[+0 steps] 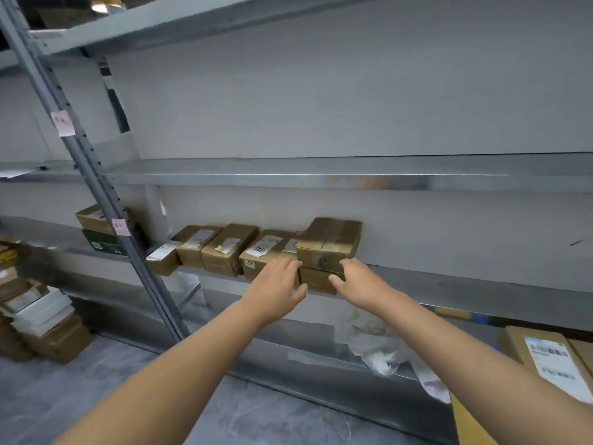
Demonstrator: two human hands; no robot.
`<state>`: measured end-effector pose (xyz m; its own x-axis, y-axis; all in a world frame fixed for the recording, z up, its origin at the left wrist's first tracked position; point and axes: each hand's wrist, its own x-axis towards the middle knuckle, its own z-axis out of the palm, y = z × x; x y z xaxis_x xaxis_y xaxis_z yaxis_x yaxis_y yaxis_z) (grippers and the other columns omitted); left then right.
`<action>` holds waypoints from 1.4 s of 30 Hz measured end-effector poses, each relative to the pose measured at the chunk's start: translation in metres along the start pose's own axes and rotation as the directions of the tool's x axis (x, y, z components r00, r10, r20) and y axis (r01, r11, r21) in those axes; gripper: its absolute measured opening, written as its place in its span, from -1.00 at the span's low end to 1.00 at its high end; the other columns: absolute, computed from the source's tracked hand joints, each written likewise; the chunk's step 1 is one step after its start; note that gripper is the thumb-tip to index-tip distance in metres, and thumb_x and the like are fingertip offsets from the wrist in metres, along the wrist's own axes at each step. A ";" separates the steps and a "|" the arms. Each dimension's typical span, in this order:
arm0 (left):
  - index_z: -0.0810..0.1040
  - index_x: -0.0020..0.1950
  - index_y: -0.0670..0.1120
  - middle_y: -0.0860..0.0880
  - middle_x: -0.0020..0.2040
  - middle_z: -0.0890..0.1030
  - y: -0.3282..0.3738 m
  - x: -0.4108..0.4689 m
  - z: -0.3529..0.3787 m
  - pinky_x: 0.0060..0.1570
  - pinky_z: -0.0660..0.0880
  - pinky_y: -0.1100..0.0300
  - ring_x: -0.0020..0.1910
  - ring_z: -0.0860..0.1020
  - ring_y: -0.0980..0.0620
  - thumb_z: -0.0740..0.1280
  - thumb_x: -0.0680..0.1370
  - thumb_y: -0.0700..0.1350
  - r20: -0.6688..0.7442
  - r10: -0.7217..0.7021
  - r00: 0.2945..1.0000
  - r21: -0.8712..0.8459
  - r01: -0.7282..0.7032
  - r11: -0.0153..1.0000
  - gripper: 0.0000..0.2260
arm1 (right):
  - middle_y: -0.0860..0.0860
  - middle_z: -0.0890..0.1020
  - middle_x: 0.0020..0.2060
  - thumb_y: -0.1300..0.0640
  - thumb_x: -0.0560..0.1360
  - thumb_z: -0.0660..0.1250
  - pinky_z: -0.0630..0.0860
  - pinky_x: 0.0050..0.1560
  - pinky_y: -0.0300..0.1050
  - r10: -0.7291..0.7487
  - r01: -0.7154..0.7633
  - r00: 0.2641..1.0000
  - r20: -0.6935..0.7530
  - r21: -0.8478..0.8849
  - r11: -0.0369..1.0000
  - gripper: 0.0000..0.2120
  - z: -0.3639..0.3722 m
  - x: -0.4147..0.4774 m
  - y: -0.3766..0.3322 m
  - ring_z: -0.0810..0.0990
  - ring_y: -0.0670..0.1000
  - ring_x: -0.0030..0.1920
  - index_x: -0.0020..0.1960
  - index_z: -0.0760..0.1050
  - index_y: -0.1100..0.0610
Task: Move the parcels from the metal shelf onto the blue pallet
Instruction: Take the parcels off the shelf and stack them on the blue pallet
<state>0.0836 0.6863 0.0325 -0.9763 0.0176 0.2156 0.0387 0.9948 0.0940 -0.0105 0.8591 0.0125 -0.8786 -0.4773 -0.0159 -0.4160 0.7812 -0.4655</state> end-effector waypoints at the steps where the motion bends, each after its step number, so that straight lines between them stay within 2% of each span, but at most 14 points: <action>1: 0.31 0.46 -0.11 -0.04 0.41 0.39 -0.005 0.017 0.001 0.41 0.23 0.12 0.39 0.32 -0.01 0.18 0.61 0.08 0.001 0.003 1.000 0.001 -0.003 1.000 -0.53 | 0.14 0.45 0.22 -0.10 0.59 0.14 0.44 0.18 0.07 0.014 -0.014 1.000 -0.010 0.000 1.000 -0.55 -0.005 0.014 0.007 0.45 0.16 0.25 0.33 0.35 0.19; 3: 0.32 0.45 -0.11 -0.05 0.41 0.39 -0.013 0.051 0.008 0.42 0.24 0.10 0.40 0.33 -0.01 0.17 0.62 0.08 -0.008 0.009 1.000 0.000 -0.009 1.000 -0.54 | 0.14 0.46 0.16 -0.10 0.59 0.14 0.45 0.15 0.07 0.034 -0.034 0.999 -0.026 0.006 0.999 -0.58 -0.014 0.043 0.021 0.46 0.17 0.21 0.27 0.38 0.19; 8: 0.34 0.44 -0.12 -0.06 0.41 0.39 -0.022 0.110 0.040 0.42 0.20 0.12 0.40 0.32 -0.02 0.17 0.62 0.08 -0.014 0.026 1.000 -0.004 -0.026 1.000 -0.55 | 0.19 0.44 0.27 -0.08 0.59 0.17 0.38 0.28 0.05 0.068 -0.068 0.997 -0.032 -0.006 0.998 -0.50 -0.020 0.100 0.046 0.43 0.20 0.29 0.36 0.33 0.25; 13: 0.30 0.47 -0.10 -0.05 0.46 0.35 -0.041 0.142 0.069 0.46 0.17 0.11 0.45 0.28 0.00 0.17 0.62 0.09 0.013 0.003 1.000 -0.057 -0.002 0.998 -0.53 | 0.19 0.43 0.27 -0.08 0.59 0.17 0.37 0.29 0.04 0.115 -0.115 0.993 0.020 -0.012 0.993 -0.52 -0.007 0.134 0.059 0.42 0.20 0.30 0.35 0.34 0.24; 18: 0.27 0.50 -0.12 -0.05 0.46 0.35 -0.075 0.170 0.092 0.47 0.18 0.11 0.46 0.26 0.01 0.15 0.63 0.08 0.046 -0.045 0.998 -0.119 0.050 0.992 -0.52 | 0.23 0.27 0.45 -0.08 0.60 0.16 0.26 0.40 0.01 0.181 -0.180 0.981 0.075 -0.012 0.984 -0.41 0.009 0.170 0.069 0.29 0.19 0.44 0.48 0.19 0.26; 22: 0.25 0.51 -0.15 -0.09 0.44 0.36 -0.101 0.196 0.117 0.46 0.19 0.11 0.45 0.28 -0.02 0.14 0.64 0.08 0.107 -0.074 0.992 -0.140 0.089 0.986 -0.50 | 0.22 0.46 0.26 -0.09 0.59 0.17 0.43 0.25 0.01 0.221 -0.217 0.972 0.078 -0.056 0.975 -0.51 0.021 0.204 0.077 0.46 0.19 0.24 0.36 0.35 0.25; 25: 0.32 0.45 -0.14 -0.10 0.31 0.46 -0.118 0.226 0.127 0.37 0.31 0.06 0.34 0.39 -0.07 0.13 0.63 0.10 0.173 -0.078 0.982 -0.147 0.104 0.984 -0.53 | 0.19 0.53 0.21 -0.10 0.61 0.14 0.44 0.22 -0.02 0.283 -0.280 0.953 0.111 -0.044 0.959 -0.55 0.022 0.230 0.077 0.50 0.15 0.17 0.30 0.44 0.21; 28: 0.48 0.26 -0.13 -0.12 0.09 0.59 -0.131 0.255 0.138 0.10 0.47 0.05 0.12 0.56 -0.10 0.12 0.63 0.13 0.334 -0.085 0.939 -0.202 0.159 0.966 -0.60 | 0.17 0.44 0.34 -0.14 0.61 0.11 0.39 0.30 -0.02 0.366 -0.375 0.920 0.140 0.041 0.926 -0.43 0.028 0.251 0.078 0.47 0.14 0.27 0.48 0.23 0.21; 30: 0.40 0.36 -0.13 -0.16 0.19 0.56 -0.136 0.270 0.149 0.11 0.47 0.05 0.16 0.55 -0.11 0.10 0.64 0.14 0.400 -0.063 0.914 -0.287 0.191 0.939 -0.56 | 0.15 0.33 0.43 -0.16 0.59 0.15 0.36 0.34 0.02 0.396 -0.406 0.914 0.094 0.174 0.897 -0.29 0.033 0.258 0.079 0.42 0.15 0.34 0.56 -0.04 0.16; 32: 0.12 0.55 -0.08 -0.15 0.47 0.32 -0.140 0.282 0.160 0.32 0.36 -0.01 0.39 0.37 -0.13 0.09 0.63 0.18 0.404 -0.024 0.914 -0.370 0.188 0.910 -0.44 | 0.14 0.32 0.45 -0.18 0.57 0.17 0.36 0.35 0.04 0.451 -0.443 0.891 0.052 0.314 0.839 -0.24 0.041 0.266 0.080 0.41 0.15 0.36 0.57 -0.11 0.14; 34: -0.02 0.58 0.01 -0.09 0.54 0.21 -0.141 0.287 0.170 0.41 0.27 0.03 0.47 0.28 -0.10 0.12 0.61 0.21 0.371 -0.019 0.929 -0.462 0.202 0.864 -0.37 | 0.15 0.39 0.40 -0.22 0.57 0.16 0.42 0.21 -0.05 0.553 -0.520 0.832 0.036 0.398 0.756 -0.24 0.050 0.270 0.081 0.49 0.15 0.27 0.54 -0.04 0.19; 37: -0.01 0.58 0.02 -0.04 0.50 0.31 -0.142 0.288 0.183 0.32 0.30 0.17 0.40 0.37 -0.03 0.19 0.58 0.22 0.356 -0.043 0.933 -0.622 0.271 0.734 -0.33 | 0.14 0.57 0.17 -0.25 0.55 0.16 0.38 -0.11 -0.12 0.632 -0.559 0.774 -0.037 0.429 0.710 -0.43 0.064 0.273 0.082 0.53 0.08 -0.08 0.33 0.23 0.16; 39: 0.04 0.58 0.01 -0.03 0.49 0.33 -0.142 0.287 0.188 0.33 0.31 0.20 0.39 0.39 -0.01 0.23 0.58 0.19 0.320 -0.056 0.946 -0.685 0.272 0.676 -0.34 | 0.14 0.58 0.10 -0.25 0.54 0.18 0.33 -0.14 -0.13 0.646 -0.564 0.757 -0.096 0.404 0.721 -0.50 0.067 0.273 0.083 0.55 0.14 -0.04 0.23 0.27 0.14; 42: 0.03 0.58 0.02 -0.04 0.49 0.33 -0.143 0.287 0.190 0.33 0.34 0.16 0.40 0.39 -0.04 0.24 0.57 0.19 0.337 -0.068 0.939 -0.715 0.303 0.630 -0.33 | 0.14 0.57 0.11 -0.25 0.54 0.20 0.37 -0.11 -0.12 0.651 -0.564 0.754 -0.090 0.420 0.711 -0.48 0.066 0.274 0.081 0.54 0.13 -0.02 0.26 0.28 0.14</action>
<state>-0.2422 0.5682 -0.1040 -0.9911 -0.0175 -0.1318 -0.1189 0.5605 0.8196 -0.2691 0.7654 -0.0881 -0.9542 0.1844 -0.2356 0.2980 0.6560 -0.6934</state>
